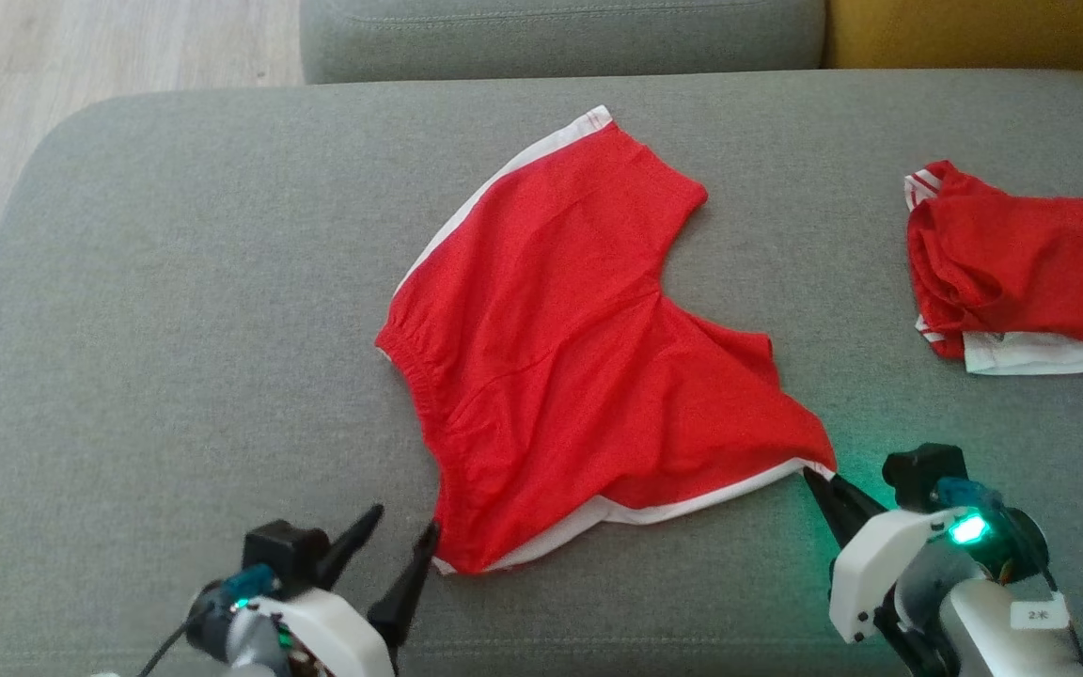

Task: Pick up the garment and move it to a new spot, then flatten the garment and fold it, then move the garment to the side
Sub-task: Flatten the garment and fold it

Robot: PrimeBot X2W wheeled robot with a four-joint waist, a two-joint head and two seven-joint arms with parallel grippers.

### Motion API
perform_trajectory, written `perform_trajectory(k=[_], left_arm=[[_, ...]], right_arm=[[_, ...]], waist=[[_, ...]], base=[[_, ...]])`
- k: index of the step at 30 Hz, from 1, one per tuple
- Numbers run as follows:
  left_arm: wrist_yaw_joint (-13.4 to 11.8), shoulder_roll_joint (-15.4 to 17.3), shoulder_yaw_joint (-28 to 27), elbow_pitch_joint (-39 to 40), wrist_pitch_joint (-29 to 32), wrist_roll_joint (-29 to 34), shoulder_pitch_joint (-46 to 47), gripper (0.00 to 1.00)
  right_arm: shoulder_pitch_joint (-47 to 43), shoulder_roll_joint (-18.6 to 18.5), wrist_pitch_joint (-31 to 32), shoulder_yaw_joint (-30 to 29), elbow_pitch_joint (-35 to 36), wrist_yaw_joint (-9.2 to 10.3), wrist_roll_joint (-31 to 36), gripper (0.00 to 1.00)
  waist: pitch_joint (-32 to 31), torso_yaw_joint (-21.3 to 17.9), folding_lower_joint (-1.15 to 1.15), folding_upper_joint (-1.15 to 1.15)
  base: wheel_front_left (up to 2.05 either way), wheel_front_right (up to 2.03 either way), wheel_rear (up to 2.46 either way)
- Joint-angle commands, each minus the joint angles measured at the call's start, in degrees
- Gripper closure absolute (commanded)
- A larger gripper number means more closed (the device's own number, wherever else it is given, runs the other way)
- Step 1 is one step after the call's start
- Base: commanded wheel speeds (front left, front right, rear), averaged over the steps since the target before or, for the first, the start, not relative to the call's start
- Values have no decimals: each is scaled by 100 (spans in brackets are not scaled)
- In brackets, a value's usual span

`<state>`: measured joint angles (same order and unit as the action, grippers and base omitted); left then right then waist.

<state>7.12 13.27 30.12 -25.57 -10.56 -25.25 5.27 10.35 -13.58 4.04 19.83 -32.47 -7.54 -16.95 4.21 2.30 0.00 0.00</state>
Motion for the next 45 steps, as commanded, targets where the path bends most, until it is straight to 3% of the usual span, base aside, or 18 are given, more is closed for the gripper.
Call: perform_trajectory(k=[1,13,18,34,43,44,45], left_arm=[[33,216,78,225,7,-192,313,0],[35,1044,1137,827,-117,-1162,499,0],[36,1331,1556,878,-121,-1185,703,0],[36,1529,2548,459,61,-1415,1313,0],[36,1535,2820,252,-68,-1558,1547,0],[36,1531,2862,233,-68,-1570,1575,13],[36,1528,2915,219,-54,-1591,1601,56]], right_arm=[[271,-75,5,52,183,5,66,100],[230,-47,55,53,160,5,44,100],[238,-29,74,53,160,5,46,100],[334,-2,98,112,181,5,46,100],[369,20,91,139,176,5,37,100],[374,21,90,143,175,5,36,100],[379,21,89,148,175,5,37,100]], waist=[[-2,-23,0,0],[-25,-22,0,0],[1,-27,0,0],[120,-131,0,0],[154,-160,0,0],[156,-163,0,0],[158,-166,0,0]], base=[[0,0,0],[0,0,0],[0,0,0],[0,0,0],[0,0,0],[0,0,0],[0,0,0]])
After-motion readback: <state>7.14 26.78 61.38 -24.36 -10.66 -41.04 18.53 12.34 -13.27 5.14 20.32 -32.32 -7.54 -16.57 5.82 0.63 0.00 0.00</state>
